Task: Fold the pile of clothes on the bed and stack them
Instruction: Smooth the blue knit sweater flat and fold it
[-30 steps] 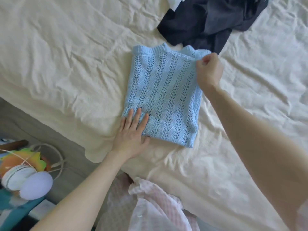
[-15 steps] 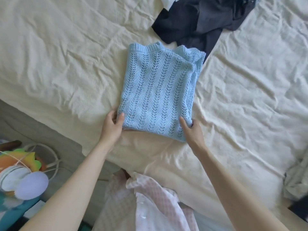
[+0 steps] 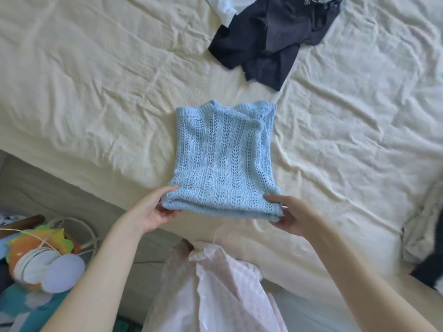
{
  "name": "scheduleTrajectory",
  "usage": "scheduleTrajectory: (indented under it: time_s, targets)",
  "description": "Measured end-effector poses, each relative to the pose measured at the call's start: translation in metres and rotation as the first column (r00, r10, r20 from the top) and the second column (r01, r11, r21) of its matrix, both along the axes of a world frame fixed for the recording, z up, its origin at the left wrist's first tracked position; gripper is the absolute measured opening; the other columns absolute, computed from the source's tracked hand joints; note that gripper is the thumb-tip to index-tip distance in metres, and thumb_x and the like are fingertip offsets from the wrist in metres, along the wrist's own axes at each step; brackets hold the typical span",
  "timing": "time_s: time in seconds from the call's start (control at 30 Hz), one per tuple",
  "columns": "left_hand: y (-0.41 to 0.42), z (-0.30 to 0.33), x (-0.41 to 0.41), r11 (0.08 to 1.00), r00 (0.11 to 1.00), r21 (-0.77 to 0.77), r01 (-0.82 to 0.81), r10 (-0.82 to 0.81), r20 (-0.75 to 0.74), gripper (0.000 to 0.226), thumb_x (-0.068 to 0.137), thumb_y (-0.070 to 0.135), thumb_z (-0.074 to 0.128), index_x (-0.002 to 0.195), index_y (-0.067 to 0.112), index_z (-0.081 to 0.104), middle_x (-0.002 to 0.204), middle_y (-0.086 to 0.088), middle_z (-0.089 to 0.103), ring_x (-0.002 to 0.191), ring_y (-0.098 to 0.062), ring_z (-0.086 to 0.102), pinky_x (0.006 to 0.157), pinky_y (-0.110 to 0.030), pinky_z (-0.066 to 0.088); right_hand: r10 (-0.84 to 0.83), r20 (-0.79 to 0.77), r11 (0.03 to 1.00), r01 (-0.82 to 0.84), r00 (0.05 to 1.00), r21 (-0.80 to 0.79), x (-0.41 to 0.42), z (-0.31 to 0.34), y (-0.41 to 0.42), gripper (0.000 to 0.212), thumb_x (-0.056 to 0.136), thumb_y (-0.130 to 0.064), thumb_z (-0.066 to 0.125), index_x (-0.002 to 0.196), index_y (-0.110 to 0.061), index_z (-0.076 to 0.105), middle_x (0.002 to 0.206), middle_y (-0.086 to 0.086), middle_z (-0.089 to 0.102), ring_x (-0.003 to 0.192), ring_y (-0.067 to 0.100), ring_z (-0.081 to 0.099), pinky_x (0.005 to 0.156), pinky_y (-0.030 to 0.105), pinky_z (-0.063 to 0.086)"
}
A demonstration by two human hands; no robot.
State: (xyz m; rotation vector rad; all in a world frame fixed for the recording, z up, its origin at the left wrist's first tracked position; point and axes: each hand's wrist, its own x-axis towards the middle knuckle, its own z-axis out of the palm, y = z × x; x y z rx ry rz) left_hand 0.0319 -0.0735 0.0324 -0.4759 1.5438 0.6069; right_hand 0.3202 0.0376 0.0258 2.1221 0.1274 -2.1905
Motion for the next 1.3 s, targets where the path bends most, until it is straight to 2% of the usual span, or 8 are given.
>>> scheduleTrajectory:
  time_s: [0.4,0.53,0.63,0.77,0.9,1.1,1.2,1.3]
  targets:
    - [0.137,0.001,-0.045,0.93,0.851,0.252,0.269,-0.107,-0.514,0.006,0.091,0.022,0.053,0.095,0.017,0.055,0.083,-0.003,0.061,0.056,-0.008,0.059,0.051,-0.019,0.045,-0.017,0.046,0.895,-0.005,0.999,0.446,-0.069,0.015,0.129,0.011,0.093,-0.016,0.055,0.097,-0.006,0.055,0.061,0.004,0.06,0.053,0.015,0.059,0.049,0.023,0.054]
    - [0.143,-0.03,-0.039,0.787,0.633,0.209,0.581,-0.274,-0.724,0.056,0.089,0.028,0.063,0.137,0.012,0.039,0.124,0.0,0.046,0.109,-0.011,0.049,0.091,-0.025,0.043,0.2,0.334,0.59,-0.386,0.921,0.709,-0.089,-0.004,0.134,0.042,0.091,-0.038,0.057,0.12,-0.008,0.051,0.1,0.004,0.064,0.091,0.016,0.063,0.086,0.038,0.054]
    - [0.124,-0.051,-0.037,0.783,0.661,0.193,0.592,-0.335,-0.672,0.064,0.085,0.034,0.067,0.136,0.007,0.041,0.133,-0.006,0.049,0.118,-0.018,0.052,0.102,-0.037,0.043,0.413,0.483,0.351,-0.625,0.772,0.698,-0.094,-0.021,0.122,0.064,0.084,-0.046,0.064,0.133,-0.01,0.046,0.128,0.005,0.054,0.116,0.019,0.053,0.099,0.041,0.045]
    - [0.107,-0.058,-0.029,0.826,0.692,0.223,0.518,-0.252,-0.676,0.039,0.085,0.032,0.067,0.114,0.008,0.057,0.11,-0.004,0.064,0.093,-0.013,0.061,0.082,-0.027,0.049,0.396,0.483,0.443,-0.623,0.781,0.645,-0.088,-0.033,0.119,0.047,0.084,-0.024,0.066,0.125,-0.005,0.053,0.119,0.012,0.059,0.108,0.027,0.057,0.092,0.045,0.048]
    - [0.119,-0.056,-0.029,0.805,0.512,0.213,0.554,-0.127,-0.85,0.02,0.088,0.024,0.064,0.103,0.014,0.056,0.088,0.005,0.058,0.078,-0.009,0.053,0.075,-0.023,0.042,0.21,0.523,0.38,-0.562,0.826,0.735,-0.085,-0.03,0.119,0.018,0.084,-0.016,0.063,0.1,-0.006,0.062,0.104,0.011,0.06,0.09,0.021,0.057,0.081,0.035,0.048]
    - [0.138,-0.062,-0.021,0.822,0.358,0.109,0.559,-0.121,-0.926,0.025,0.093,0.018,0.056,0.108,-0.002,0.052,0.099,-0.007,0.051,0.084,-0.016,0.048,0.076,-0.021,0.039,0.165,0.597,0.384,-0.609,0.785,0.694,-0.094,-0.044,0.128,0.028,0.088,-0.019,0.06,0.114,-0.006,0.057,0.113,0.006,0.05,0.098,0.015,0.048,0.092,0.029,0.041]
    - [0.134,-0.054,-0.007,0.772,0.272,0.101,0.628,-0.096,-0.958,0.027,0.095,0.01,0.049,0.115,-0.007,0.046,0.112,-0.02,0.047,0.097,-0.027,0.05,0.09,-0.033,0.041,0.075,0.676,0.091,-0.68,0.733,0.728,-0.099,-0.034,0.116,0.036,0.09,-0.013,0.056,0.123,0.001,0.053,0.125,0.017,0.05,0.116,0.028,0.049,0.1,0.034,0.038]
    - [0.12,-0.053,0.015,0.52,-0.11,-0.156,0.84,-0.117,-0.987,0.037,0.093,0.01,0.047,0.128,-0.004,0.047,0.132,-0.026,0.045,0.125,-0.04,0.043,0.105,-0.047,0.033,0.083,0.776,-0.366,-0.705,0.625,0.607,-0.103,-0.033,0.083,0.036,0.089,-0.008,0.056,0.123,0.003,0.056,0.131,0.023,0.052,0.126,0.038,0.045,0.108,0.049,0.033]
